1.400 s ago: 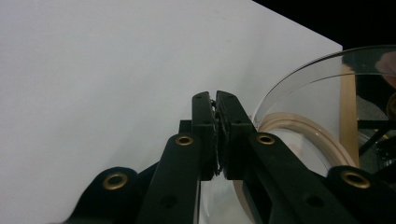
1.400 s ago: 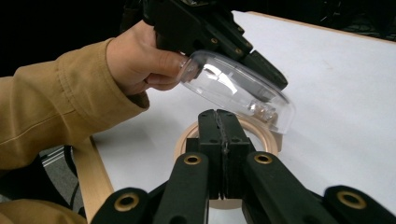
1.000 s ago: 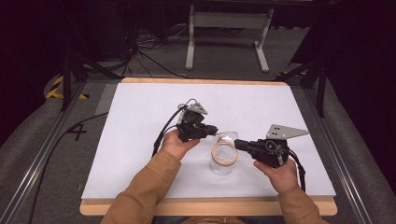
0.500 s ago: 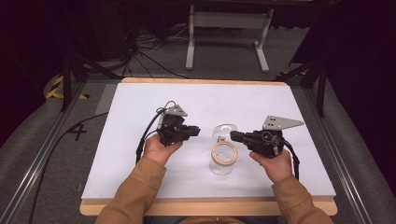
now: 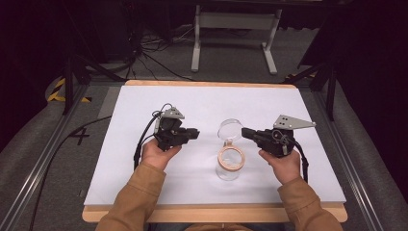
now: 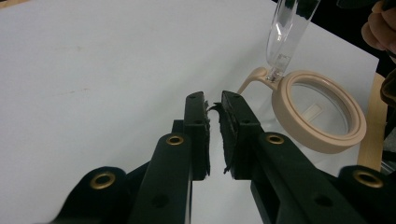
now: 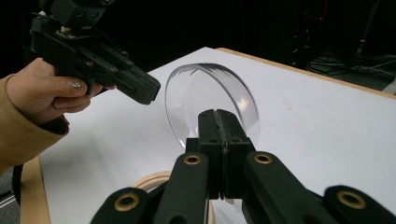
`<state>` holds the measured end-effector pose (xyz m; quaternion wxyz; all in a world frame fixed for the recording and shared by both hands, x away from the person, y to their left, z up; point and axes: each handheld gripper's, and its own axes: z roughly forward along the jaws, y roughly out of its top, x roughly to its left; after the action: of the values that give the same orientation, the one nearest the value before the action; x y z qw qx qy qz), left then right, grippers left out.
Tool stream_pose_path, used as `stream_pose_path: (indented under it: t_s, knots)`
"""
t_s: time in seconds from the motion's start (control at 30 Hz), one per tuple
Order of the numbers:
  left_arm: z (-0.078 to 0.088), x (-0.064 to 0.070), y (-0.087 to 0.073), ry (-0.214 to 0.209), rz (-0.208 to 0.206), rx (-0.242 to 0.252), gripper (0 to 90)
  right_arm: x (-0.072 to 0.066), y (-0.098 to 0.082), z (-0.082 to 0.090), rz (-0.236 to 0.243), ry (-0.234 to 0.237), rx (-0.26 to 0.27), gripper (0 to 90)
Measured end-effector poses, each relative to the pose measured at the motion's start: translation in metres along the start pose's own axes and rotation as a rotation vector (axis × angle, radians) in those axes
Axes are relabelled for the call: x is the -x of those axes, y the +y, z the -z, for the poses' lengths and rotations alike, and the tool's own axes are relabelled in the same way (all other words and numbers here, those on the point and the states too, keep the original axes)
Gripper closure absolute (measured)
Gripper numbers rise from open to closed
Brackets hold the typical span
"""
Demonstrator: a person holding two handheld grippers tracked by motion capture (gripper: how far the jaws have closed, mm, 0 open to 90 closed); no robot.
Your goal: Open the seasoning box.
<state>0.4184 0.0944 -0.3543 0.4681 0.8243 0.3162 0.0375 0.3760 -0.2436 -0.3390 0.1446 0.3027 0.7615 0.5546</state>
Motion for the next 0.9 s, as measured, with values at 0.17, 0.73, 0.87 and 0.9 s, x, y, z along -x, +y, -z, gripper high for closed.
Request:
stream_pose_path:
  t_s: [0.17,0.73,0.87,0.9]
  knots:
    - [0.006,-0.003,-0.001,0.015,0.007,0.003,80.1,0.001,0.0,0.004,0.006,-0.005,-0.007,90.0]
    - [0.035,-0.019,-0.016,0.116,0.049,0.011,75.1,0.054,-0.006,0.035,-0.057,-0.2,-0.045,89.8]
    - [0.039,-0.025,-0.018,0.156,0.049,-0.008,73.9,0.065,-0.01,0.042,-0.061,-0.258,-0.099,89.8]
    - [0.04,-0.027,-0.02,0.156,0.067,-0.016,72.8,0.07,-0.013,0.045,-0.055,-0.301,-0.134,89.8]
